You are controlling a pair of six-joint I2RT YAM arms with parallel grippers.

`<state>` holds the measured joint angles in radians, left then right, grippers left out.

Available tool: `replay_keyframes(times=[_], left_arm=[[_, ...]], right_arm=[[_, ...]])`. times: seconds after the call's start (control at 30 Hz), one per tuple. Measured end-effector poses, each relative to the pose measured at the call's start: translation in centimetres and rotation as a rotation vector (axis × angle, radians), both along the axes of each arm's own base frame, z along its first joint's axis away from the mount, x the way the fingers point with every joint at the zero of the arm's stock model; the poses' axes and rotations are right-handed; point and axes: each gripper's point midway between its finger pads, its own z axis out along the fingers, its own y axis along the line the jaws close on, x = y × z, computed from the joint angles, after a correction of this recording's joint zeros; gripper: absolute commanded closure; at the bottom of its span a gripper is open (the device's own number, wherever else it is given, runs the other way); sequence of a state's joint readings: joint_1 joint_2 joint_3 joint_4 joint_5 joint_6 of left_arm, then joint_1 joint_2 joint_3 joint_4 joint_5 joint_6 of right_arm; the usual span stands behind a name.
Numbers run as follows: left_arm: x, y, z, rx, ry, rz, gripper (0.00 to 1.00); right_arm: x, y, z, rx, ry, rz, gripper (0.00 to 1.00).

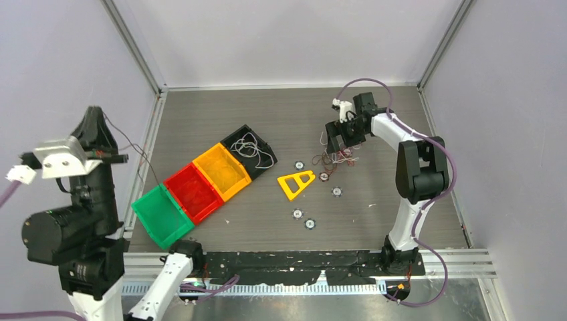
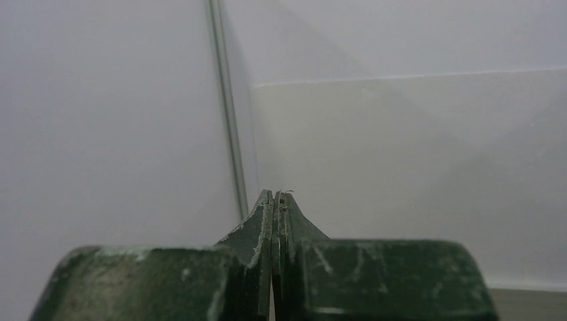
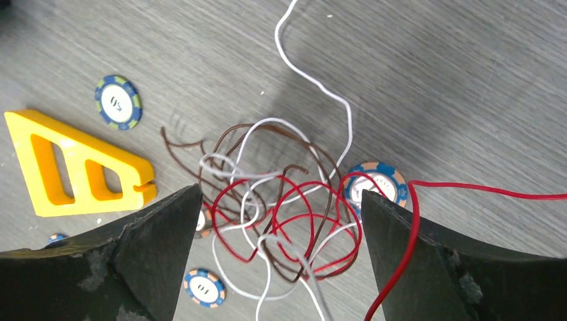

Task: Untangle the cables

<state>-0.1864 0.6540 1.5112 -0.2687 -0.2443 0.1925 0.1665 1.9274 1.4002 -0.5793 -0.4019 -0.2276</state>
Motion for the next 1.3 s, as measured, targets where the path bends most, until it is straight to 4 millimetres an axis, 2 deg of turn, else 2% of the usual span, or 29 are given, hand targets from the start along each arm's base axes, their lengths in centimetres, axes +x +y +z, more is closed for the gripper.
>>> replay_keyframes(times=[0.07, 0.17, 0.27, 0.37, 0.5, 0.7, 0.8, 1.0, 1.17, 1.3], left_arm=[[-0.6, 0.9, -2.3, 0.018, 0.033, 0.054, 1.0], [-1.3, 2.2, -4.4, 0.042, 0.059, 0.141, 1.0], [-1.8, 3.3, -5.7, 0.057, 0.07, 0.212, 1.0], [-2.1, 3.9, -6.0, 0.085, 0.072, 0.259, 1.0], [-2.6, 4.2, -4.3, 0.125, 0.041, 0.301, 1.0], [-5.1, 4.9, 2.1, 0.189, -0.074, 0.386, 1.0], [-6.1, 5.2, 3.9, 0.223, -0.109, 0.427, 1.0], [-5.9, 5.5, 4.1, 0.29, -0.097, 0.48, 1.0], [-4.0, 5.4, 3.1, 0.346, -0.05, 0.506, 1.0], [-2.1, 5.2, 3.4, 0.393, -0.026, 0.513, 1.0]], right_arm=[[-0.3, 0.0, 0.8, 0.004, -0.005, 0.01, 0.05], [-0.6, 0.0, 1.9, 0.007, -0.014, 0.019, 0.05], [-0.6, 0.0, 2.6, 0.007, -0.027, 0.028, 0.05], [-0.9, 0.0, 2.9, 0.004, -0.022, 0.032, 0.05], [-1.2, -0.1, 3.2, 0.0, -0.01, 0.037, 0.05], [-1.4, -0.1, 3.3, -0.002, -0.005, 0.041, 0.05], [-1.5, -0.1, 3.3, -0.002, 0.0, 0.041, 0.05], [-1.6, 0.0, 3.3, 0.004, 0.004, 0.044, 0.05], [-1.6, 0.1, 3.4, 0.009, 0.006, 0.047, 0.05], [-1.6, 0.1, 3.8, 0.009, 0.004, 0.051, 0.05]])
